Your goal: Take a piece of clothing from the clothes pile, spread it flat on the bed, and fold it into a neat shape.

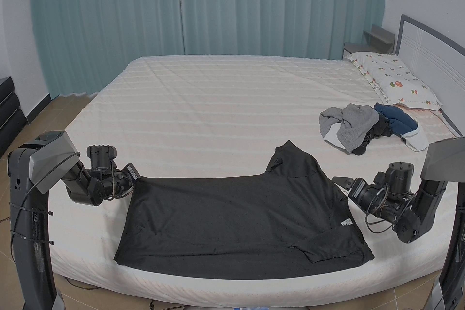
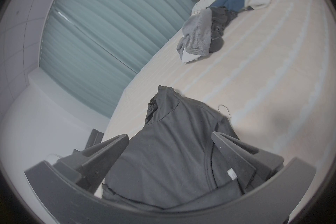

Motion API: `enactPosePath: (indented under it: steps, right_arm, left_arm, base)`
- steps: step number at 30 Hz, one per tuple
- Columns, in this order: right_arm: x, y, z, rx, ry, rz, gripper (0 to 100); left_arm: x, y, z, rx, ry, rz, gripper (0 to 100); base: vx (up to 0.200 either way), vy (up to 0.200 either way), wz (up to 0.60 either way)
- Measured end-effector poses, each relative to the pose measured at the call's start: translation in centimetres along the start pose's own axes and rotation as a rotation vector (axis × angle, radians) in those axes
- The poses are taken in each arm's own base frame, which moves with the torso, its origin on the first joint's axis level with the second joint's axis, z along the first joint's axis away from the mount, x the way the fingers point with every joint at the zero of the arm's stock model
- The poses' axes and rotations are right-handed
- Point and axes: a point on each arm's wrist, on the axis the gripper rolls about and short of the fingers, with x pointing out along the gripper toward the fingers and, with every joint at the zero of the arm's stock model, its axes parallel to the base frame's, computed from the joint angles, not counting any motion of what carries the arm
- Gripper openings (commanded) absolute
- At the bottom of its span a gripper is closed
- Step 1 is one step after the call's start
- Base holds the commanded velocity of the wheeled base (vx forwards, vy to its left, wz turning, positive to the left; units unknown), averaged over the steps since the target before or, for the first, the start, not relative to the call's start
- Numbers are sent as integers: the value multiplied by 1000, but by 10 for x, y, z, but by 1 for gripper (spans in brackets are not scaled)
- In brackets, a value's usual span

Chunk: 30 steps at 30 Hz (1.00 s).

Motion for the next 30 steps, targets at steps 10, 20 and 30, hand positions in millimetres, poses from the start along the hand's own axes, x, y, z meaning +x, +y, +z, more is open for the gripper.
enactPosePath:
  steps: [10,20,30]
  right_arm:
    - [74,19,38,-172,13,-45,100]
    - [142,17,47,-261,18,-94,100]
    - [176,8,42,-227,26,-107,0]
  left_arm:
    - [-1,2,-3,-6,12,5,0]
    - [-2,4,-6,-9,23,7,0]
    - [-2,4,-6,-9,25,8,0]
  base:
    - [0,0,0]
    - [0,0,0]
    - [0,0,0]
